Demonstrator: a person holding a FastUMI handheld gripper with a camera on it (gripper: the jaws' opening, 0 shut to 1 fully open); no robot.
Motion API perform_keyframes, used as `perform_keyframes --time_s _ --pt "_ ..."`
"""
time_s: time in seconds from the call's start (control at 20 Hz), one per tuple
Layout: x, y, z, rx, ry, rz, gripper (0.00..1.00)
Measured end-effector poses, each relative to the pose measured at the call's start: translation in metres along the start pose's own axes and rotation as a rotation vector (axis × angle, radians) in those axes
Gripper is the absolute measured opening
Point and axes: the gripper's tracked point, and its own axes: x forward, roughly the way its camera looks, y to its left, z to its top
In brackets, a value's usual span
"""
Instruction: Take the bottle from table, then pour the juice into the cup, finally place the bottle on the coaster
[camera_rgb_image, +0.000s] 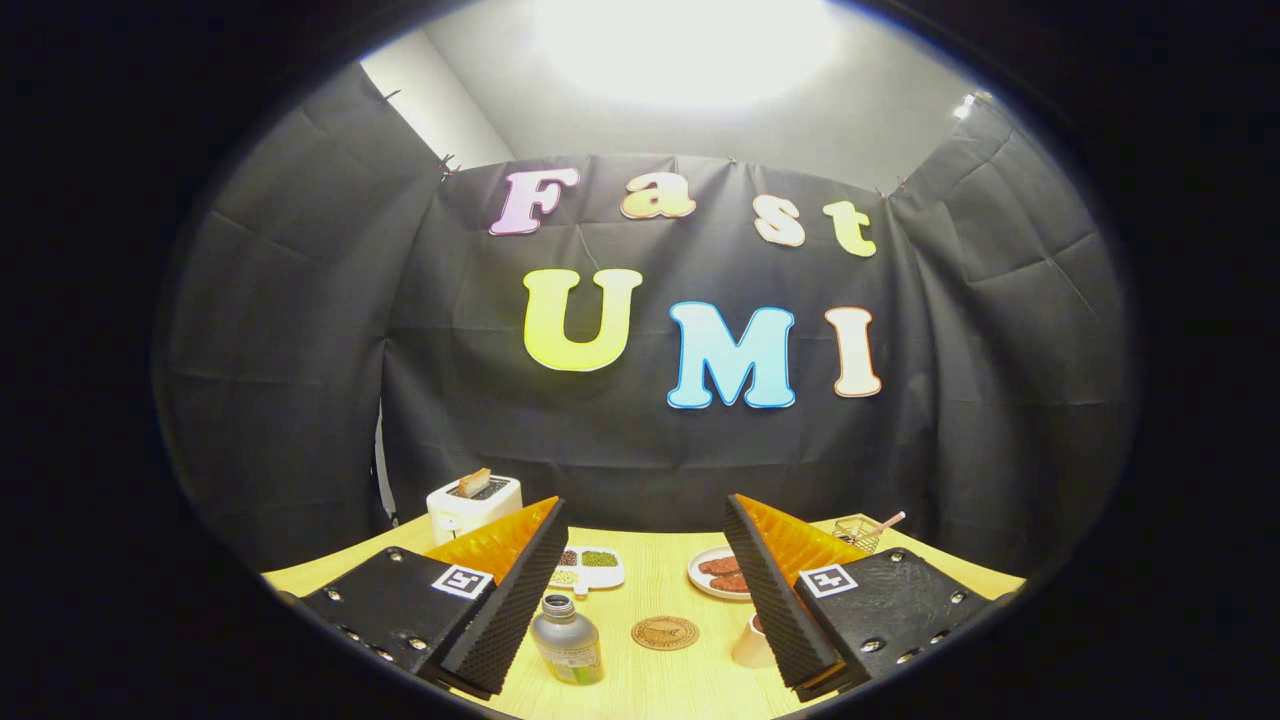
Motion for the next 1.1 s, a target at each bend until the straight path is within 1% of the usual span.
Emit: perform_keyframes --time_s 0.2,0.3,0.45,0.65,0.7,0.85,0.95,1.05,1.1 --pt "0.001 0.006 -0.002 0.013 -0.016 -0.019 0.96" --pt "0.005 0.009 -0.014 0.017 -0.012 -0.033 0.96" --pt "0.012 0.028 -0.03 0.035 -0.026 -0.004 0.96" --pt "0.029 0.032 -0.071 0.0 0.024 -0.045 0.96" --pt "0.032 0.036 -0.077 -0.002 0.024 -0.04 0.96" --pt "0.042 0.062 -0.097 -0.004 0.014 0.032 0.96" --pt "0.048 0.062 -0.114 -0.028 0.019 0.021 0.96" --pt "0.053 0.065 -0.128 -0.026 0.026 0.015 0.96" --pt "0.055 0.072 -0.133 -0.014 0.023 0.041 0.96"
